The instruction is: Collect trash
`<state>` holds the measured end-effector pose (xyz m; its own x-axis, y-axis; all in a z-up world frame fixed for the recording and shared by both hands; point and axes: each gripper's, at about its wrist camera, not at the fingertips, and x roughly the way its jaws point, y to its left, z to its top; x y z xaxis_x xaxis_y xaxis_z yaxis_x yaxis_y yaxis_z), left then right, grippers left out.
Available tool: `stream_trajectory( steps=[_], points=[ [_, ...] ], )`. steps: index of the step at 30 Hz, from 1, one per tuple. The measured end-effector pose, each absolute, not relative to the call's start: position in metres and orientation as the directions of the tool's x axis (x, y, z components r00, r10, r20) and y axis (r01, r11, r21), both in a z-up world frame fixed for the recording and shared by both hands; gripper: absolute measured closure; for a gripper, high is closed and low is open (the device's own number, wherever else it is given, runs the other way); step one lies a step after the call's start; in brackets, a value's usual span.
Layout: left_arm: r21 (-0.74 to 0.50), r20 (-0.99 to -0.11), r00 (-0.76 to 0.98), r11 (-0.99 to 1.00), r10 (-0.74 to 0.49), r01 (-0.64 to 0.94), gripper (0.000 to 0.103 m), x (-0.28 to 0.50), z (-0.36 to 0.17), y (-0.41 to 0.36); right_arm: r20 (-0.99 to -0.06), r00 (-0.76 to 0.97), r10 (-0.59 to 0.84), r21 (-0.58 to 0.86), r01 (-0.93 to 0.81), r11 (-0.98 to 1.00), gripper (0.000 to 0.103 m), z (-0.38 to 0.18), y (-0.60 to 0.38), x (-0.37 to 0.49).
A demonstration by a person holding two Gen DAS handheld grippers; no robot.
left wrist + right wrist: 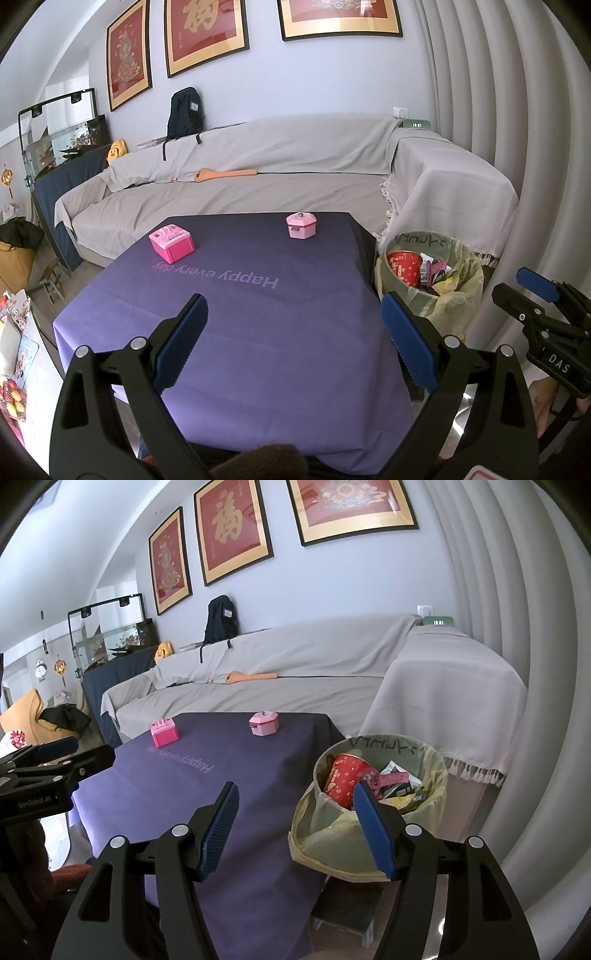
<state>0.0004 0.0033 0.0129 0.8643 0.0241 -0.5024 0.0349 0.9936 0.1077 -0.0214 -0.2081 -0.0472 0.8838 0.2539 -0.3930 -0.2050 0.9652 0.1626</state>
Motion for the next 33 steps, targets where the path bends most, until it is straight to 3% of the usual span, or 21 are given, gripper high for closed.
stream_trajectory(
  steps=[26,33],
  points=[
    [0.096,-0.521,0.854,0.995,0.018,0.038,0.013,0.000,0.003,0.005,-0.395,0.883,0.256,0.164,-0.206,0.965,0.042,-0.047,-0.209,-0.021],
    [0.025,-0.566,0.823,0.999,0.036,-0.026,0.013,0.037,0.003,0.048,-0.432,0.857,0.281,0.168,-0.230,0.959,0.041,-0.050,-0.198,-0.002]
  ],
)
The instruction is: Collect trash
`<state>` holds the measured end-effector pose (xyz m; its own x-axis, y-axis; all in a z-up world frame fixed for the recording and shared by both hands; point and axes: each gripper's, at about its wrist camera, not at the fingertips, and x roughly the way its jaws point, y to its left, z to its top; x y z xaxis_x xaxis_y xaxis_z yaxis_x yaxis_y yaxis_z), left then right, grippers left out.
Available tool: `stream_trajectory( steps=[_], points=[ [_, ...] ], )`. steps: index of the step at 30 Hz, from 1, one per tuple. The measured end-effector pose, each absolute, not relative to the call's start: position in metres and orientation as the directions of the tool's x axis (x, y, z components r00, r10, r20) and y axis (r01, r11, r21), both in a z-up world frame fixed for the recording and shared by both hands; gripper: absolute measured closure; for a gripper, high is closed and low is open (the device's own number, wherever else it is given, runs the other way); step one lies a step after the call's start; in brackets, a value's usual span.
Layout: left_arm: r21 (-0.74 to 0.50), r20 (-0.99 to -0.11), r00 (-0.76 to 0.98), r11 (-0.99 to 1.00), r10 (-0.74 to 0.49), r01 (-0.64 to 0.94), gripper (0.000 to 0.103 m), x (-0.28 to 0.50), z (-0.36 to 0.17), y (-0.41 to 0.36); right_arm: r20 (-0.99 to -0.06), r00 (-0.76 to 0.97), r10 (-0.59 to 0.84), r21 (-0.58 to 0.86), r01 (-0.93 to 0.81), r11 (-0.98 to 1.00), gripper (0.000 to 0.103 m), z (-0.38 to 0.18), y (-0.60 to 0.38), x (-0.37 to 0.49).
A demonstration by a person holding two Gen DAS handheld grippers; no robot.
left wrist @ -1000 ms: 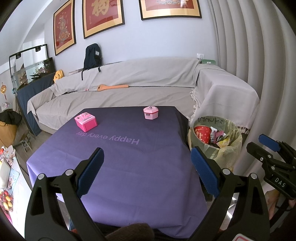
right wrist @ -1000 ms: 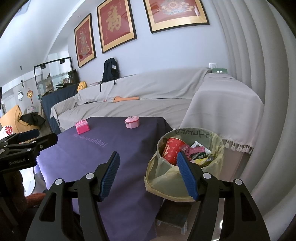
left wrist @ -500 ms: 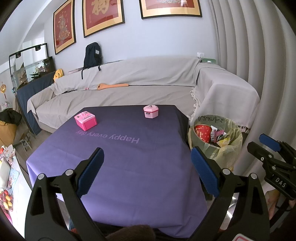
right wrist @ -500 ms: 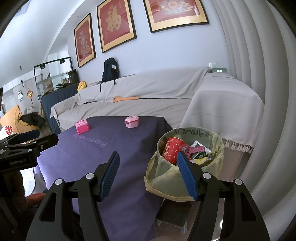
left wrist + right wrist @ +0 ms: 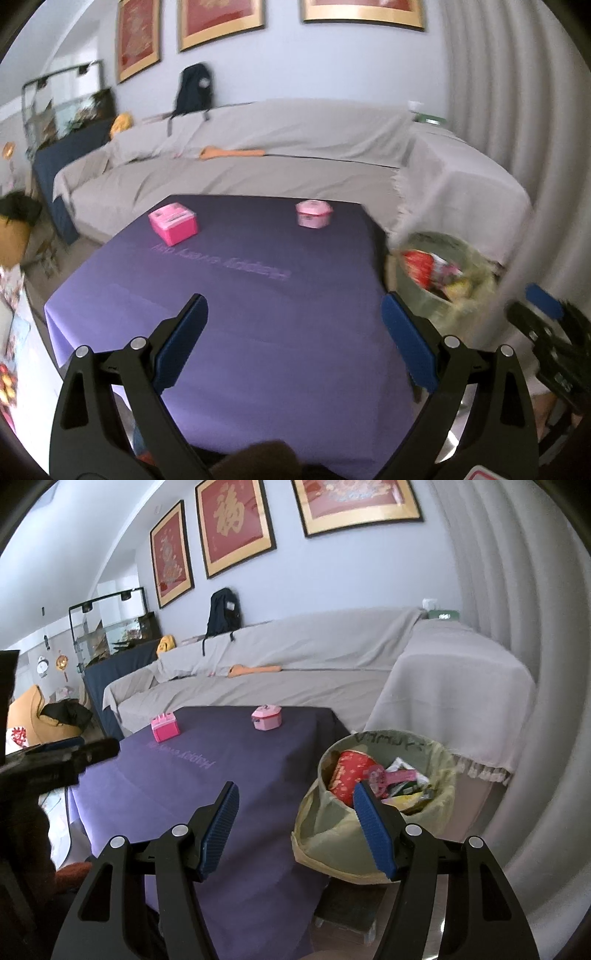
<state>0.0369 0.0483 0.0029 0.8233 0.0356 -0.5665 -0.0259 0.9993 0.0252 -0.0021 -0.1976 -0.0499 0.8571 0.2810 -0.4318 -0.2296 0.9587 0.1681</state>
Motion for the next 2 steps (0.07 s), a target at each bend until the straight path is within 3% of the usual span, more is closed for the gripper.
stream_trajectory(
  steps=[2],
  points=[
    [0.025,-0.582,0.809,0.996,0.081,-0.082,0.013,0.060,-0.002,0.082,-0.468,0.822,0.324,0.168,-0.277,0.946,0.041,-0.052,-0.180,0.021]
  ],
)
